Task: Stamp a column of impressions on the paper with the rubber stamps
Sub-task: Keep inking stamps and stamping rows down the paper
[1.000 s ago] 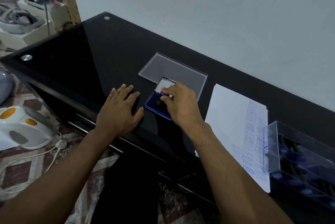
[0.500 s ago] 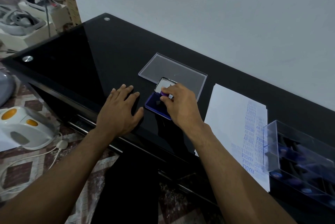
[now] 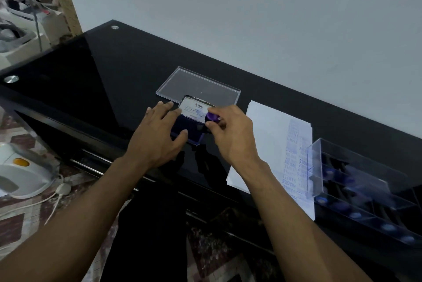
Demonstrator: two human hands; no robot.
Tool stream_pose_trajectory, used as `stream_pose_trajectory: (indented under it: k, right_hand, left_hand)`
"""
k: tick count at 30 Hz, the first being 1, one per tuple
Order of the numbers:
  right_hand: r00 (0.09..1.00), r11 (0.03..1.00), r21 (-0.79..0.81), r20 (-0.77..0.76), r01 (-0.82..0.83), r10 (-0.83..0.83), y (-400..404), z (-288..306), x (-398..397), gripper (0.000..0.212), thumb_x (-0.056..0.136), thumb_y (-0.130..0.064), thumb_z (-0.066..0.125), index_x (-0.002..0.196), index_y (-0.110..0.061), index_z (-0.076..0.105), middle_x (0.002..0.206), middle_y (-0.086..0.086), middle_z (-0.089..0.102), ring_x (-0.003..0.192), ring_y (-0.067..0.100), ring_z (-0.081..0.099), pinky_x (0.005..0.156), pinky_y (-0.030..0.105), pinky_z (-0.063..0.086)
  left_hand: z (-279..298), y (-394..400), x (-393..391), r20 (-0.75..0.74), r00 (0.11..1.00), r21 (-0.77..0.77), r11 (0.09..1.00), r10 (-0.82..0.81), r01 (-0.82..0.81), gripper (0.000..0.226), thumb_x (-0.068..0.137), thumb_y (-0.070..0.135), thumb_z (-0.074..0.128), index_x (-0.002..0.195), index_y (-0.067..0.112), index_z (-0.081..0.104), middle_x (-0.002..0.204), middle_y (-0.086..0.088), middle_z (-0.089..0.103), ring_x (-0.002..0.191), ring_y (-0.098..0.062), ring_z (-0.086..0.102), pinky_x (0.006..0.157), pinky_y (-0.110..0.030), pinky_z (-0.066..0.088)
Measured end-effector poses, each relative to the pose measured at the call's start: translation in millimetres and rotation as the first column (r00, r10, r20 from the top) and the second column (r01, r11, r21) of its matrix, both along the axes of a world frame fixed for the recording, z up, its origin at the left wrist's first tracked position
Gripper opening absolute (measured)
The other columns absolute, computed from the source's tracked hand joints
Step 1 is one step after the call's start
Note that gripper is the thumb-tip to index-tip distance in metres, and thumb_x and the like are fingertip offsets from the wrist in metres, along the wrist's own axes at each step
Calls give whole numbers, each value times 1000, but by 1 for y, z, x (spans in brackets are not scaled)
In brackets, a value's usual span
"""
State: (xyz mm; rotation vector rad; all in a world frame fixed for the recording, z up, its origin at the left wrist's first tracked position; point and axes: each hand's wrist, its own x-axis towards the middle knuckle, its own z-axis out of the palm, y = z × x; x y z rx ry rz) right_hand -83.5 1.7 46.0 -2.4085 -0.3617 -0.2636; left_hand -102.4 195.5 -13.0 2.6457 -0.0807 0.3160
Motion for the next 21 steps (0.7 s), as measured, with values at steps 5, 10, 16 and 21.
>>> stream_pose_trajectory:
  k: [5,10,16,21]
  right_hand:
    - [997,998,14,41,64,-65,-42,11,-17,32,87,-20,74,119,-18,71,107,0,64,90,14,64,87,22,52]
    - [986,986,17,4,167,-167,-86,15,-27,30,89,-20,72,119,-17,71,111,1,64,91,16,65,90,30,54]
    - [965,965,-25,-30,260,-261,-138,11,-40,30,90,-20,71,120,-18,71,111,0,63,93,15,65,93,32,53]
    - [956,956,-52,-31,290,-291,-165,7,-46,29,90,-19,71,119,-16,71,111,2,63,92,17,66,91,33,54]
  left_hand:
    - [10,-41,-3,19,997,-7,997,-81,81,68,89,57,44,145,18,47,155,-5,38,146,-26,32,125,-45,18]
    - [21,-88,-3,3,990,-29,989,-144,144,63,94,52,56,150,25,43,160,-1,31,149,-21,24,117,-43,31]
    - [14,-137,1,-39,966,-1,966,-257,257,66,94,54,57,151,24,42,163,0,30,153,-21,18,121,-46,27]
    - [1,-163,6,-54,945,6,946,-322,323,68,93,58,46,151,23,41,163,-3,30,155,-23,14,125,-46,19]
